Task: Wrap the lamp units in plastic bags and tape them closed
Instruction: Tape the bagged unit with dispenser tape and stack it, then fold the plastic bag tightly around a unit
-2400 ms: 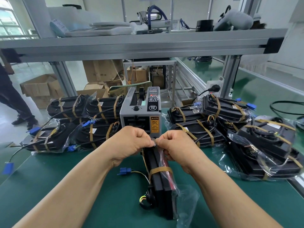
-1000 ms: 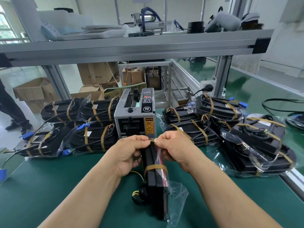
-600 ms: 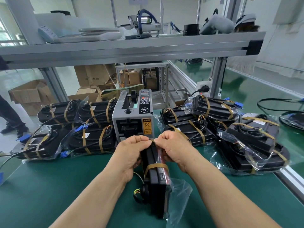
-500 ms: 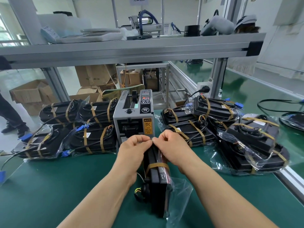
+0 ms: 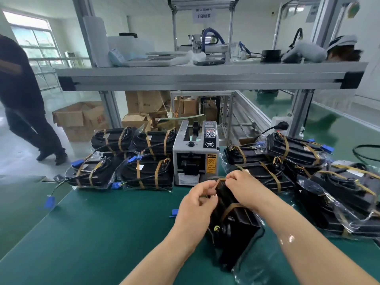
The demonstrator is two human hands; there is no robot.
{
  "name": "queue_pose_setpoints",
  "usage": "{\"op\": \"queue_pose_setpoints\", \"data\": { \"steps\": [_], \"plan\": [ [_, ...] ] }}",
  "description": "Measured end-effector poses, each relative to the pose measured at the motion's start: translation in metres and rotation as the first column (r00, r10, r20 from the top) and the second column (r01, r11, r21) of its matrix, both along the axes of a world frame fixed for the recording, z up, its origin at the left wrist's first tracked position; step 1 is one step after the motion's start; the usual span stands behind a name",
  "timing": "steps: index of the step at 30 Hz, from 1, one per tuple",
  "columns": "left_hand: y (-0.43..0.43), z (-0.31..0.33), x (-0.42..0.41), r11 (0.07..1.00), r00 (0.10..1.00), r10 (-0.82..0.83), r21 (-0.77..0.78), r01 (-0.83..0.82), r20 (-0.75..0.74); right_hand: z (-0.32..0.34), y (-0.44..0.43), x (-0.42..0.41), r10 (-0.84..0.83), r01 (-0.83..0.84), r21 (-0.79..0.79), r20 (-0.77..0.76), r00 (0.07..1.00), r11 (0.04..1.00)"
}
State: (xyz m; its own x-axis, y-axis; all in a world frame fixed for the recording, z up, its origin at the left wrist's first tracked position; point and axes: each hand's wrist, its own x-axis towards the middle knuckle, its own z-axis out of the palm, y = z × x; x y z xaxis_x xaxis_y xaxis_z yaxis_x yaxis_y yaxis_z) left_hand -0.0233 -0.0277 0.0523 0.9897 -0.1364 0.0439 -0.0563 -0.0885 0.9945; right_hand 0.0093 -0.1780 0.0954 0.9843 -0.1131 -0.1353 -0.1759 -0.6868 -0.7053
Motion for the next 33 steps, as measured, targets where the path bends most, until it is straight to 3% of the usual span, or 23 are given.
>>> {"op": "queue_pose_setpoints", "data": {
  "steps": [5, 9, 14, 18, 19, 22, 23, 24, 26, 29, 33],
  "plan": [
    [0.026, -0.013, -0.011, 0.968, 0.983, 0.166, 0.202, -0.148, -0.076, -0.001, -0.016, -0.024, 0.026, -0.025, 0.205, 0.000, 1.000, 0.978],
    [0.057, -0.009, -0.017, 0.968, 0.988, 0.113, 0.236, -0.086, -0.105, 0.002, -0.004, -0.033, 0.235, -0.201, 0.410, -0.034, 0.971, 0.890],
    [0.106, 0.010, -0.024, 0.988, 0.972, -0.147, 0.018, 0.153, -0.185, 0.017, 0.027, -0.024, 0.499, -0.394, 0.595, -0.014, 0.867, 0.701],
    [0.133, 0.022, -0.018, 0.992, 0.992, -0.007, -0.128, -0.009, -0.124, 0.020, 0.057, -0.008, 0.537, -0.422, 0.683, 0.052, 0.842, 0.596],
    [0.138, 0.027, -0.015, 0.977, 0.990, 0.058, -0.194, -0.082, -0.125, 0.015, 0.063, -0.004, 0.502, -0.354, 0.772, 0.052, 0.863, 0.528],
    [0.158, 0.041, 0.003, 0.891, 0.951, 0.265, -0.336, -0.304, -0.158, 0.004, 0.079, 0.005, 0.438, -0.144, 0.976, 0.058, 0.897, 0.164],
    [0.165, 0.045, 0.012, 0.859, 0.928, 0.331, -0.354, -0.371, -0.170, 0.001, 0.085, 0.006, 0.424, -0.140, 0.982, 0.073, 0.903, 0.128],
    [0.174, 0.047, 0.024, 0.832, 0.905, 0.385, -0.358, -0.424, -0.179, -0.001, 0.091, 0.007, 0.407, -0.153, 0.979, 0.087, 0.909, 0.132],
    [0.188, 0.053, 0.052, 0.797, 0.866, 0.459, -0.340, -0.500, -0.198, 0.003, 0.108, 0.011, 0.337, -0.218, 0.947, 0.131, 0.932, 0.235],
    [0.201, 0.063, 0.101, 0.805, 0.842, 0.492, -0.252, -0.537, -0.222, 0.024, 0.135, 0.031, 0.196, -0.317, 0.793, 0.250, 0.948, 0.520],
    [0.197, 0.082, 0.167, 0.827, 0.831, 0.511, -0.137, -0.544, -0.219, 0.057, 0.156, 0.084, 0.043, -0.212, 0.498, 0.329, 0.943, 0.841]
  ]
}}
